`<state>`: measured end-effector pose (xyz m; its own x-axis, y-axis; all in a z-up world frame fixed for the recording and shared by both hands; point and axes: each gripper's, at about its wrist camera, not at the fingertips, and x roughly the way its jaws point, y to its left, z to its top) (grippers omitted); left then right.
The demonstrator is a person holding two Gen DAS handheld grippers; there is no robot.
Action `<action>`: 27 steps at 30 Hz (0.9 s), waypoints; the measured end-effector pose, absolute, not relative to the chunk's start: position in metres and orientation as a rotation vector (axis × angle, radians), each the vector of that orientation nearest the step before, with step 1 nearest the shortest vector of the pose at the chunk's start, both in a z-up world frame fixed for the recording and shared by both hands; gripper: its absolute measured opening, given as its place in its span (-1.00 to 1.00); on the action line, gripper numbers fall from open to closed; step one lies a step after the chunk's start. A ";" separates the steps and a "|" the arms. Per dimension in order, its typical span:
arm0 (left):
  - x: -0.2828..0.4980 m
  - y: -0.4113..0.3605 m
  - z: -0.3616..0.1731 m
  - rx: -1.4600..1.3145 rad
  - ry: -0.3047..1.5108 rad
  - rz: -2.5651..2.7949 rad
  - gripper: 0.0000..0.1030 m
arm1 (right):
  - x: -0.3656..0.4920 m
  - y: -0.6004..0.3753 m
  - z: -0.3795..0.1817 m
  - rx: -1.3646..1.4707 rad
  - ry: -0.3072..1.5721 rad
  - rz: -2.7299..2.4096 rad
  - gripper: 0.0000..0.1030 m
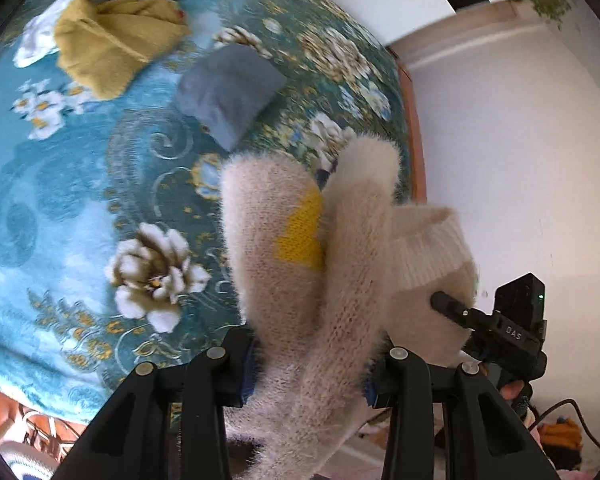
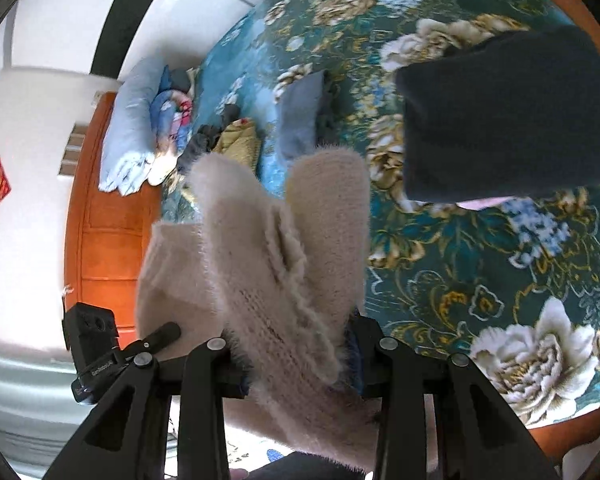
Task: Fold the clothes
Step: 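Hold the folded sweater with both grippers and carry it over the bed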
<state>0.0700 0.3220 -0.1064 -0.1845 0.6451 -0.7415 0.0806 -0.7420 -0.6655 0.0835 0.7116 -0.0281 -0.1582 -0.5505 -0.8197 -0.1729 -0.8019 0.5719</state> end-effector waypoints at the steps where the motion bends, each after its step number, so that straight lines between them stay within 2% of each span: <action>1: 0.064 0.328 -0.109 -1.695 -0.831 1.961 -0.17 | 0.086 0.716 -0.028 1.844 -0.839 -2.056 -0.27; 10: 0.020 0.381 -0.125 -1.656 -0.823 1.764 -0.17 | 0.111 0.768 -0.006 1.854 -1.028 -2.240 -0.27; 20: 0.008 0.462 -0.123 -1.654 -0.727 1.686 -0.17 | 0.114 0.836 0.017 1.774 -1.164 -2.352 -0.28; 27: 0.000 0.525 -0.131 -1.695 -0.729 1.761 -0.17 | 0.077 0.901 0.005 1.778 -1.127 -2.286 -0.28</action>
